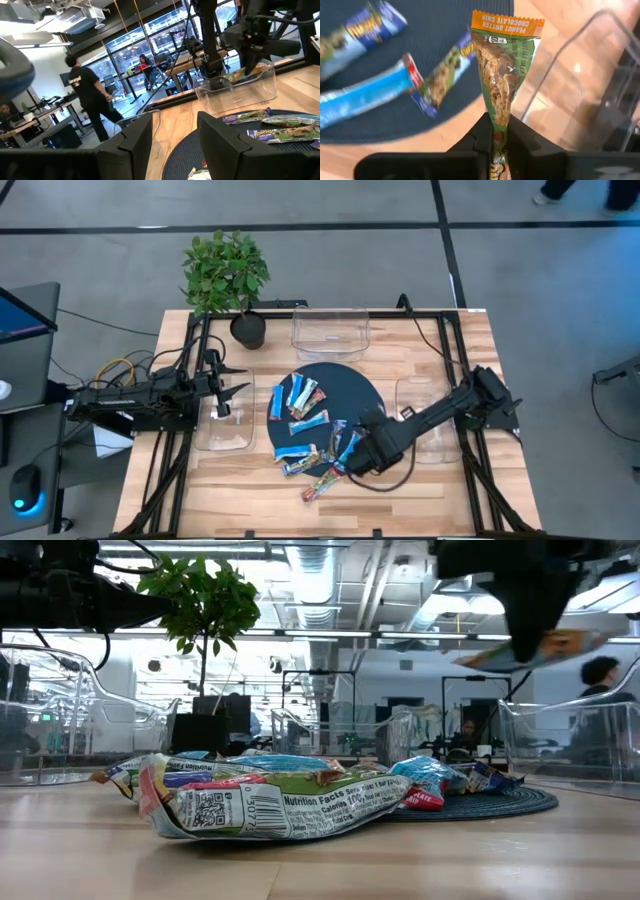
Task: Pick and place Granola Bars by type
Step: Put the orange granola bar into the right transparent bin
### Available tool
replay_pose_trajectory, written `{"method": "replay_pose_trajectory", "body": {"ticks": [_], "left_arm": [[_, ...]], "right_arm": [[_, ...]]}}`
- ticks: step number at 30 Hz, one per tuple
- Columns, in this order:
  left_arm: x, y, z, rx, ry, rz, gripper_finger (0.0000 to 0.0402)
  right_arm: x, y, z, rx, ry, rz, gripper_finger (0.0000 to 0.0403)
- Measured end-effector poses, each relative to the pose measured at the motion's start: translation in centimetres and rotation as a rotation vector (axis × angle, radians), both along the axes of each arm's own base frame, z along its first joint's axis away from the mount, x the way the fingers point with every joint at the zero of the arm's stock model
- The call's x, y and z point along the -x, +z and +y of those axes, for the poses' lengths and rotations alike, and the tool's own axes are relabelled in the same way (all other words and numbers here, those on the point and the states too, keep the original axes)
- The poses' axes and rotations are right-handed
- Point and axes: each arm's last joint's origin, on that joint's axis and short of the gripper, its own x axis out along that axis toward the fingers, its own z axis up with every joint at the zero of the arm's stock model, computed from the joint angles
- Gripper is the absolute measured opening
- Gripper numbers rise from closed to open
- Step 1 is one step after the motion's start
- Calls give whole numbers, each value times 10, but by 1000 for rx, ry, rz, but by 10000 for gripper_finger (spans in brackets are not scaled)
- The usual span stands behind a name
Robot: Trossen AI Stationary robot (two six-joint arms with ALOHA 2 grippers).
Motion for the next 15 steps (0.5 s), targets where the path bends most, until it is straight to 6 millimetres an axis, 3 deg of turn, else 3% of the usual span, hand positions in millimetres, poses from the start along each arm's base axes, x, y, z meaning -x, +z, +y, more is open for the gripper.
{"method": "replay_pose_trajectory", "body": {"ticks": [8,15], "left_arm": [[0,0,0,0,0,0,151],[0,1,0,-1,0,-7,151]], "right_arm": [[17,-11,21,16,-16,15,22],[25,-3,25,28,13,-27,18]]}}
